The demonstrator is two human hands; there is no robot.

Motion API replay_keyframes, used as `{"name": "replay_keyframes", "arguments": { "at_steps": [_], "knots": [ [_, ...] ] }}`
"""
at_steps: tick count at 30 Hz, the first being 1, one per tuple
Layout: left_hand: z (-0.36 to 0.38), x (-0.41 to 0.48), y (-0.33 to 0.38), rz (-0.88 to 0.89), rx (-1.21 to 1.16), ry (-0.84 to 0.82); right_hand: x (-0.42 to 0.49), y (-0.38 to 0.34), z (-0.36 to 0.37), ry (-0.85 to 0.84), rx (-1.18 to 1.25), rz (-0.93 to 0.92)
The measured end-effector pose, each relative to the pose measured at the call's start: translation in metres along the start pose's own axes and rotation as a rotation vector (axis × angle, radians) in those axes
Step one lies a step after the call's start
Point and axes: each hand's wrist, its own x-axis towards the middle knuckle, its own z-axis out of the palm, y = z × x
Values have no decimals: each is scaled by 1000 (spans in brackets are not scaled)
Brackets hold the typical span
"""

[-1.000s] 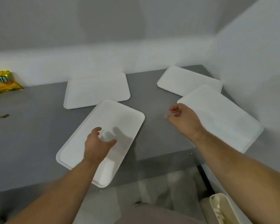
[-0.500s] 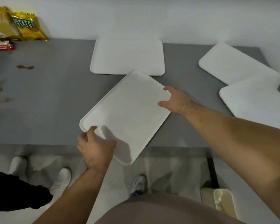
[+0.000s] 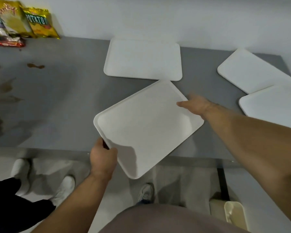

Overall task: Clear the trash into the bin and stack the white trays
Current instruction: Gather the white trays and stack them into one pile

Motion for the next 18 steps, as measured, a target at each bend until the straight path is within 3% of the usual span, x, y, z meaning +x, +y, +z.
{"name": "replay_keyframes", "arguments": {
  "at_steps": [10,18],
  "knots": [
    [83,49,79,154,162,-204,-38,109,-63,340,170,202],
    [153,84,139,227,417,-205,-39,127,-74,329,236,106]
  ]
}}
